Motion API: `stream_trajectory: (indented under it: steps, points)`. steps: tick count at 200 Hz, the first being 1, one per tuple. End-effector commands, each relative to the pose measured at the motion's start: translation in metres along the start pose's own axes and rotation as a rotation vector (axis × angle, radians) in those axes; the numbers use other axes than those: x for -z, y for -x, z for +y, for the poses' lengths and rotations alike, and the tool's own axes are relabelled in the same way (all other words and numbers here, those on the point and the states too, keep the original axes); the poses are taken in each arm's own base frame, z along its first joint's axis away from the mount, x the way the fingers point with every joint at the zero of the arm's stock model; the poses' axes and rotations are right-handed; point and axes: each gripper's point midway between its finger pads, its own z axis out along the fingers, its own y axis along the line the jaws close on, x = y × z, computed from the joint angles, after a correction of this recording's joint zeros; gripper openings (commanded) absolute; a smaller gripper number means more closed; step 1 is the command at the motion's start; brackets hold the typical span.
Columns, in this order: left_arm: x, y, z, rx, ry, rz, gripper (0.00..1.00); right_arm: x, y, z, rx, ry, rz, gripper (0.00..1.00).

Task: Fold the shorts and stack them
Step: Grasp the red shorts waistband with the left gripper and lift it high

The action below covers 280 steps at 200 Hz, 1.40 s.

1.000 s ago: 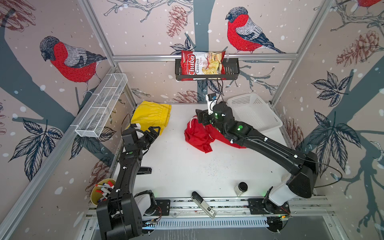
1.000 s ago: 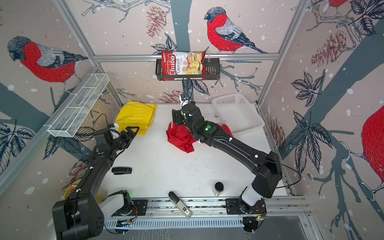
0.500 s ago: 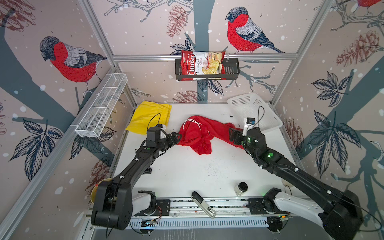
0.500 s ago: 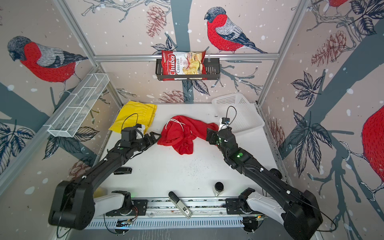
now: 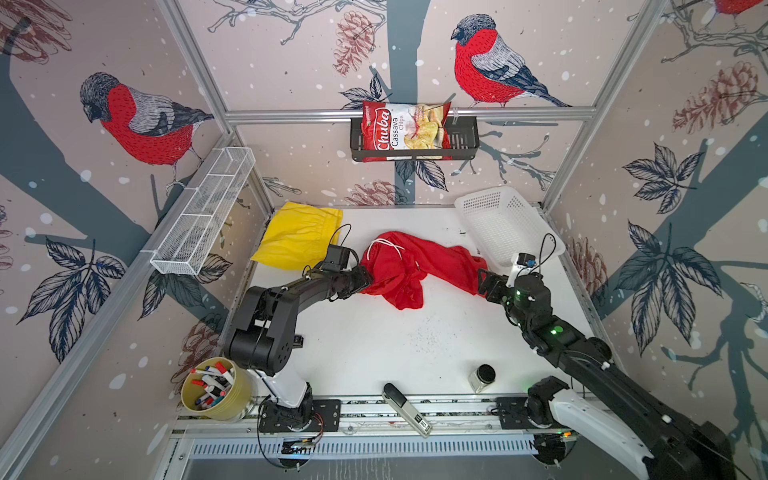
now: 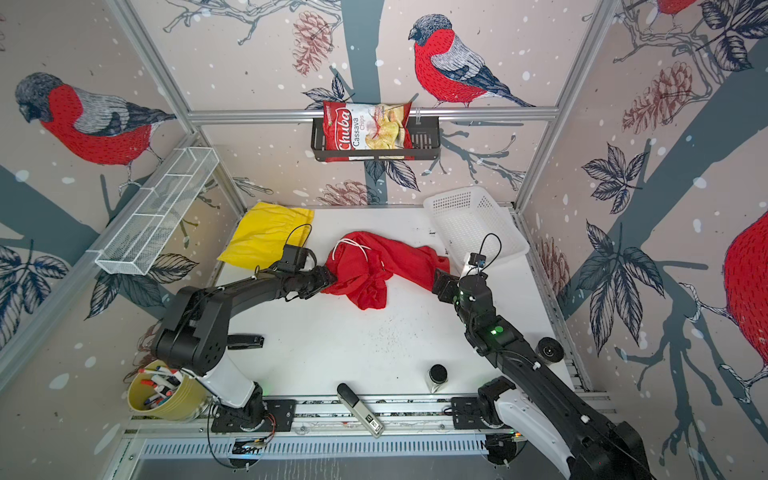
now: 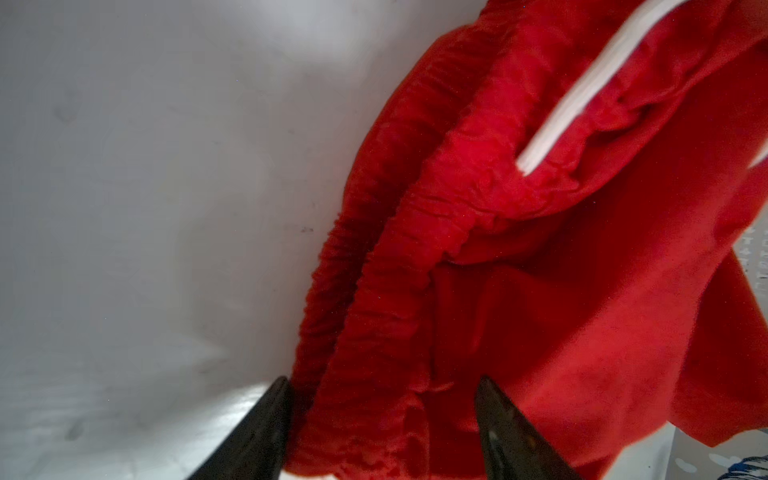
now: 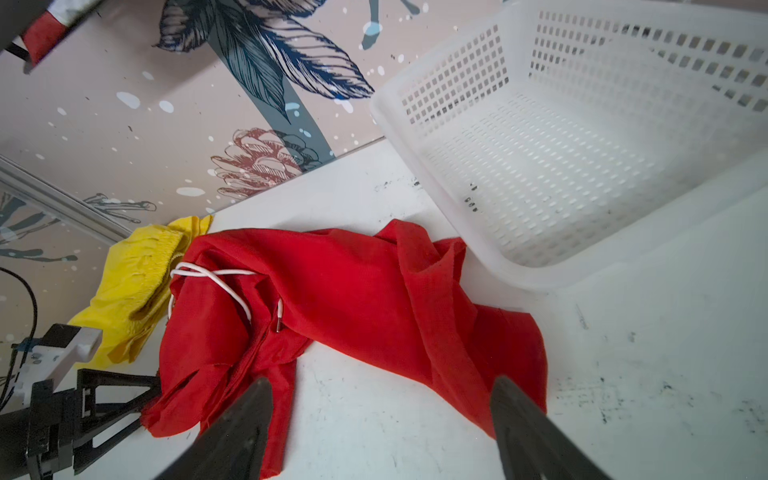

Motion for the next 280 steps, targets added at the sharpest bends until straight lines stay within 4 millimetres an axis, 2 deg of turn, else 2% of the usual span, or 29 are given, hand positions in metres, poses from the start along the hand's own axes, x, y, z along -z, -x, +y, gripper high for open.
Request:
stream_trajectory:
  steps: [1,10,23,42,45,61,84,99,119,143,157,170,180,198,227,260,280]
  points:
    - [-0.006,0.0,-0.003,-0.009,-0.002,0.012,0.41,-0.007,0.002,0.012,-0.023,0.054,0.017,0.82]
    - [-0.007,0.001,-0.007,-0.005,-0.015,0.016,0.21,-0.011,0.0,0.014,-0.025,0.062,0.033,0.8]
    - [-0.005,0.005,-0.015,-0.008,-0.031,0.02,0.0,-0.016,-0.005,0.018,-0.027,0.078,0.066,0.79]
    - [0.008,0.014,-0.032,-0.029,-0.061,0.008,0.0,-0.02,-0.012,0.022,-0.034,0.099,0.097,0.76]
    - [0.016,0.023,-0.043,-0.043,-0.084,-0.014,0.0,-0.02,-0.013,0.022,-0.036,0.1,0.101,0.75]
    - [0.047,0.043,-0.077,-0.085,-0.151,-0.065,0.0,-0.022,-0.019,0.024,-0.041,0.115,0.125,0.73]
    - [0.12,0.078,-0.138,-0.165,-0.259,-0.188,0.0,-0.021,-0.023,0.029,-0.041,0.128,0.143,0.72]
    - [0.184,0.101,-0.178,-0.214,-0.335,-0.307,0.0,-0.019,-0.025,0.034,-0.043,0.139,0.147,0.71]
    - [0.27,0.114,-0.221,-0.263,-0.452,-0.466,0.0,-0.012,-0.022,0.048,-0.038,0.169,0.135,0.7]
    - [0.36,0.114,-0.246,-0.298,-0.557,-0.656,0.0,0.0,-0.015,0.073,-0.008,0.226,0.095,0.7]
    - [0.399,0.109,-0.252,-0.31,-0.602,-0.739,0.0,0.008,-0.01,0.093,0.022,0.267,0.074,0.7]
    - [0.425,0.105,-0.256,-0.324,-0.634,-0.794,0.0,0.018,-0.006,0.113,0.058,0.315,0.049,0.7]
    - [0.44,0.103,-0.259,-0.336,-0.653,-0.822,0.0,0.025,-0.005,0.129,0.089,0.353,0.028,0.71]
    - [0.45,0.1,-0.262,-0.344,-0.664,-0.832,0.0,0.038,-0.002,0.159,0.142,0.436,-0.011,0.73]
    - [0.444,0.098,-0.267,-0.357,-0.682,-0.789,0.0,0.05,0.005,0.197,0.191,0.546,-0.041,0.77]
    - [0.437,0.092,-0.275,-0.375,-0.718,-0.724,0.0,0.055,0.018,0.232,0.265,0.652,-0.084,0.9]
    - [0.444,0.089,-0.278,-0.39,-0.721,-0.714,0.0,0.05,0.023,0.24,0.355,0.642,-0.12,0.96]
